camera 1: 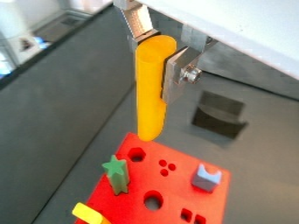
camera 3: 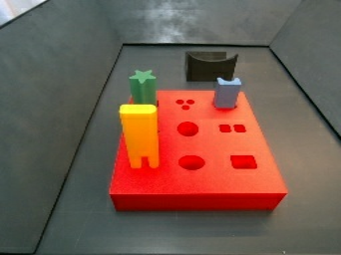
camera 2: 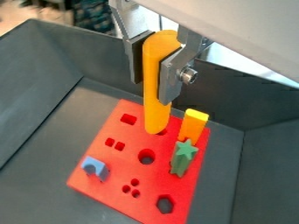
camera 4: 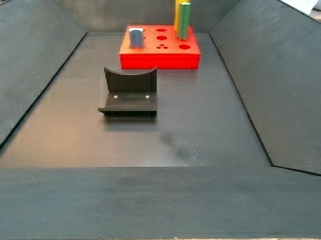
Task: Pick up the oval object. Move up. Move to above the board. Insert the oval object.
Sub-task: Insert the oval object.
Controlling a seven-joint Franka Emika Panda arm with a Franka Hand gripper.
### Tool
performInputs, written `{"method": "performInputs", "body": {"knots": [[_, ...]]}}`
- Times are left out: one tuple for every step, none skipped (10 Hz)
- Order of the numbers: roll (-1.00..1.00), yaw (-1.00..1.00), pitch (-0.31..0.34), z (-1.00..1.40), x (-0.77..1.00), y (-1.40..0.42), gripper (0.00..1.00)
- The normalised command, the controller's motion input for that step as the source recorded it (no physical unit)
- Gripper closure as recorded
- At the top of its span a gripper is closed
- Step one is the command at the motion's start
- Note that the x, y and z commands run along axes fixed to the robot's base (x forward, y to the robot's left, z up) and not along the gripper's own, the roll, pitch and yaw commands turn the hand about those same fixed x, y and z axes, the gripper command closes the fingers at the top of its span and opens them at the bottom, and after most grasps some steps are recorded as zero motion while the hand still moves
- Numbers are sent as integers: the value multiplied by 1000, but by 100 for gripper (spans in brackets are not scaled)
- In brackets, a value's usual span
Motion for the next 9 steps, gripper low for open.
{"method": "performInputs", "body": {"knots": [[0,-617,0,-77,423,-63,100],[3,-709,-3,-103,340,-51,100],[21,-649,-24,-160,414,-66,100],[34,-700,-59,-211,334,-111,100],[14,-889,-44,-186,71,-186,100],[0,-931,-10,-134,17,-180,100],[0,-937,0,-120,0,-183,100],[0,-937,0,-146,0,-203,100],[0,-894,17,-129,0,-226,100]]}}
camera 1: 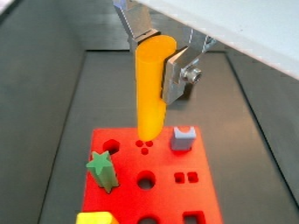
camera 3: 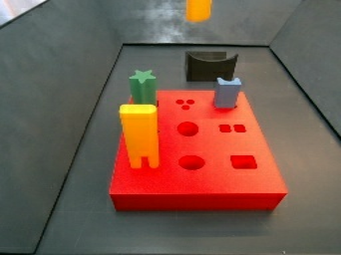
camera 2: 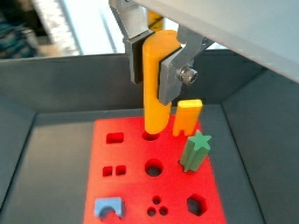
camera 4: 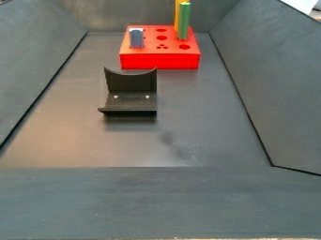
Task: Pick up the oval object. Move up. Move to above the board. Insert the oval object.
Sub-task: Insert the oval object.
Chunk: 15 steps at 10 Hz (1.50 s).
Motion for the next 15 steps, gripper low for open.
{"method": "performInputs", "body": {"knots": [[0,-791,81,-111,0,-243,100],[1,-694,170,-106,0,-249,100],[10,-700,170,-126,0,-234,100],[7,-766,56,-154,57,-226,100],[0,-854,0,-223,97,-203,100],[13,-866,0,-266,100,-197,100],[20,-889,0,-283,77,-194,100],[17,-937,0,-283,14,-183,100],[16,-877,0,-280,86,-189,100],[30,-769,0,-289,209,-217,100],[40,-711,0,-309,271,-231,100],[57,-726,-10,-360,274,-229,100],[99,-709,-34,-454,297,-240,100],[130,-677,-64,-531,329,-254,100],[134,-631,-61,-537,371,-263,100]]}}
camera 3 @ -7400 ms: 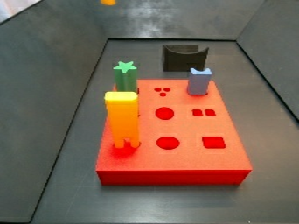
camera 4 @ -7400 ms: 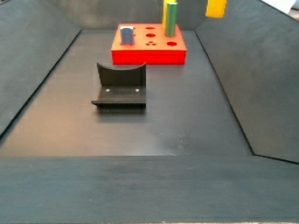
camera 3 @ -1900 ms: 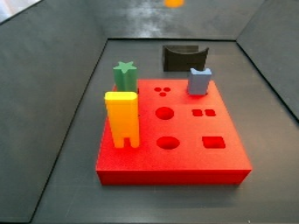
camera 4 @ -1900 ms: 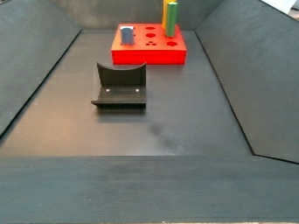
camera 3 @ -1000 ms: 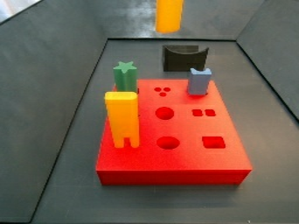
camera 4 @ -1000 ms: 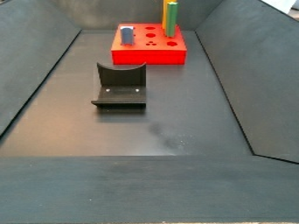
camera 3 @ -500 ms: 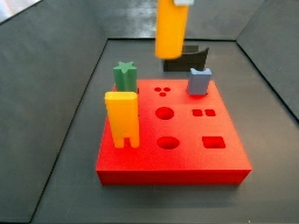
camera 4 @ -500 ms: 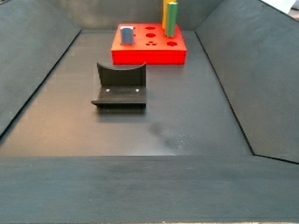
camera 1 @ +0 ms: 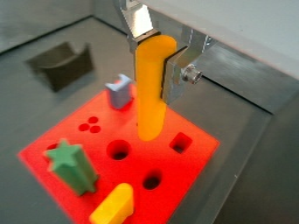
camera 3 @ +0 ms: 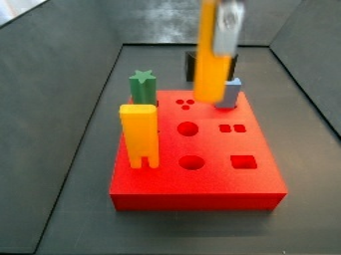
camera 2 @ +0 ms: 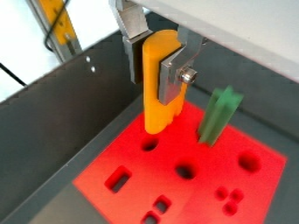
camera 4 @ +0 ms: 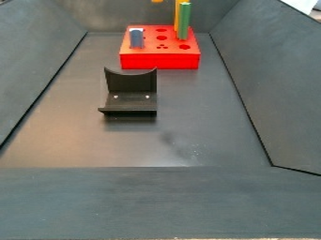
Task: Pick up the oval object. Move up. Move to above the board. Insert the oval object.
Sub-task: Insert the oval object.
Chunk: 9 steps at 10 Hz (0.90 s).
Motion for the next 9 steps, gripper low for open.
{"method": "performInputs", "body": {"knots": [[84,-537,0,-449,429,-251,100],[43,-251,140,-357,149,-291,100],[57,0,156,-409,0,-220,100],[59,54,131,-446,0,-146,100],[80,0,126,-466,0,-29,100],[46,0,114,-420,-157,0,100],[0,-60,17,-357,-214,0,100],[0,-440,0,-229,-143,-83,100],[0,-623,-21,-157,-100,-169,100]]}}
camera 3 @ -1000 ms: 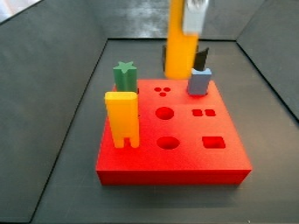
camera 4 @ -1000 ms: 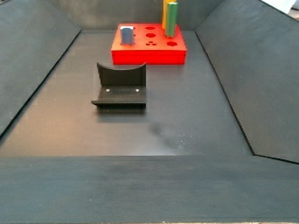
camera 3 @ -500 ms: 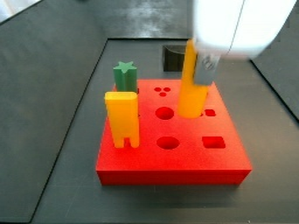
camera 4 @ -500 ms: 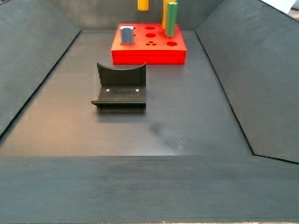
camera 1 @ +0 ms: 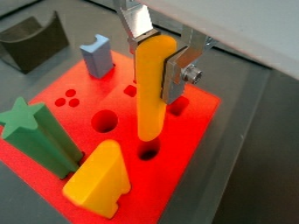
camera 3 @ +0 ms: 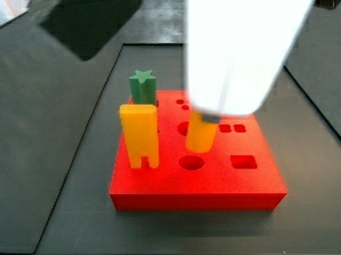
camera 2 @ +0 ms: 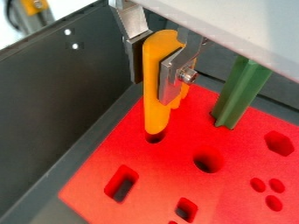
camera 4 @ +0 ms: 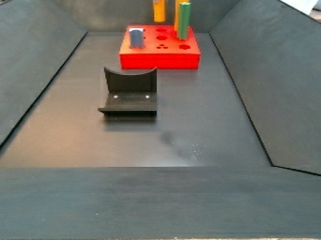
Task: Pick up the oval object. Move up. Move to above the board. Insert the oval object.
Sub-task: Insert the oval object.
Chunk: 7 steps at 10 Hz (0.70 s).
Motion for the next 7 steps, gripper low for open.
{"method": "performInputs", "body": {"knots": [[13,-414,-63,-140,-97,-91,100],[63,-117,-67,-237,0,0,100],[84,0,0,-340,0,23,100],[50,0,0,-234,0,97,100],[41,49,0,-157,0,86,100],[24,71,0,-126,0,0,100],[9,37,-20,-97,0,0,100]]}}
